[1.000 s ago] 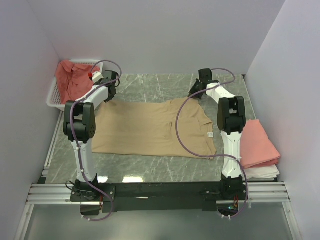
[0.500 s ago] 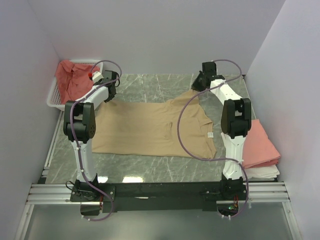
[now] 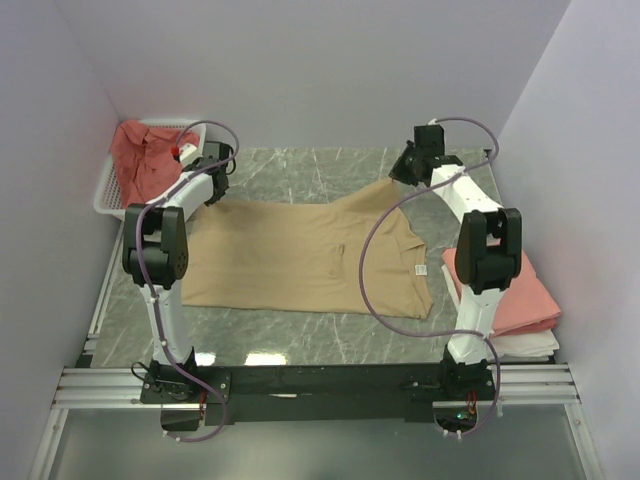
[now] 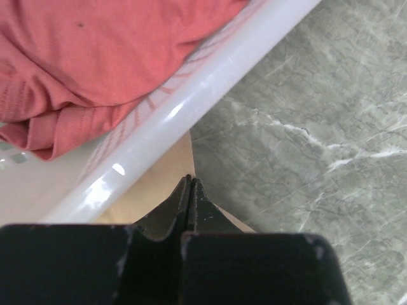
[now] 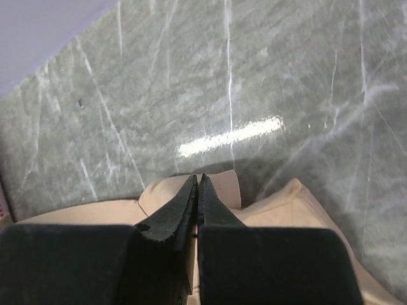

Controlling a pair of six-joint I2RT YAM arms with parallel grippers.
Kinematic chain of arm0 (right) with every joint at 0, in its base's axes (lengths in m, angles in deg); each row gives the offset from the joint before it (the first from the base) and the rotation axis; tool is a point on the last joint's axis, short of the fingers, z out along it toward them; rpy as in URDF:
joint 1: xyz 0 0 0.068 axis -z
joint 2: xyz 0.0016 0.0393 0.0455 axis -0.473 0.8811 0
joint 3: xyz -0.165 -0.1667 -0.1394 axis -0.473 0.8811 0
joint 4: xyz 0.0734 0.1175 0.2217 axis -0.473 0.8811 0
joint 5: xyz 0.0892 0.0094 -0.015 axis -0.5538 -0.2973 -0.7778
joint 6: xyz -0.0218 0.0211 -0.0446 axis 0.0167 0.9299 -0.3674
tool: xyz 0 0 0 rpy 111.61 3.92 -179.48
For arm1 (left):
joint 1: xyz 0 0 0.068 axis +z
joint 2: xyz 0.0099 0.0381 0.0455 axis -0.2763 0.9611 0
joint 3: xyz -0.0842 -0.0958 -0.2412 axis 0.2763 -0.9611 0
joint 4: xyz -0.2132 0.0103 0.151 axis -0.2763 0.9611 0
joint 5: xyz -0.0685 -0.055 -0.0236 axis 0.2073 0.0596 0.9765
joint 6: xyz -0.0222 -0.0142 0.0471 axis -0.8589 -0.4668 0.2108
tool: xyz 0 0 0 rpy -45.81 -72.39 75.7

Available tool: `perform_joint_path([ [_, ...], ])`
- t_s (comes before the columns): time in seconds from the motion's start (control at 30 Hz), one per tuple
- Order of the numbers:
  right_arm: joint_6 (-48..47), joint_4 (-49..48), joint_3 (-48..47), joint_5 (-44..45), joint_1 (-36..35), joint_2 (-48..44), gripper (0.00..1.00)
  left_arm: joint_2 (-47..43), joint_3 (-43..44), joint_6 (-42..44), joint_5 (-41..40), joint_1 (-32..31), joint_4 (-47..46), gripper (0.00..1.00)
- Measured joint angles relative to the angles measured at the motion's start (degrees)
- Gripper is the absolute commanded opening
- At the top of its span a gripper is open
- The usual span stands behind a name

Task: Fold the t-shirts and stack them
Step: Fold the tshirt

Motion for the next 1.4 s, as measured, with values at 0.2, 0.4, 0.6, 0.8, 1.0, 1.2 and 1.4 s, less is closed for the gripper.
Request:
perform_joint_path([
  [0.2, 0.26, -2.75, 10.54, -0.04, 0.15, -9.14, 0.0, -2.64, -1.46, -0.96, 0.04, 0.46, 0.07, 0.01],
  [0.4, 1.22, -5.2, 22.18, -0.09, 0.22, -19.63, 0.0, -5.68, -4.7, -2.49, 0.07, 0.61, 0.04, 0.01],
  [0.6, 2.58, -6.58, 32.17, -0.63, 0.26, -29.18, 0.0, -9.57, -9.16, -4.79, 0.33, 0.72, -0.17, 0.01],
  [0.8, 3.67, -7.04, 40.54, -0.66, 0.26, -38.95, 0.0, -13.77, -14.43, -7.65, 0.52, 0.72, -1.42, 0.01],
  [1.0, 3.69, -6.84, 46.8, 0.0, 0.26, -46.31, 0.0, -18.25, -20.06, -9.99, 0.46, 0.72, -2.95, 0.01],
  [1.2, 3.98, -6.73, 51.32, 0.2, 0.26, -49.51, 0.0, -22.84, -25.77, -11.08, 0.35, 0.72, -5.33, 0.01],
  [1.4, 4.09, -6.93, 55.04, 0.04, 0.26, -50.45, 0.0, -26.23, -30.16, -12.15, 0.0, 0.72, -7.23, 0.01],
])
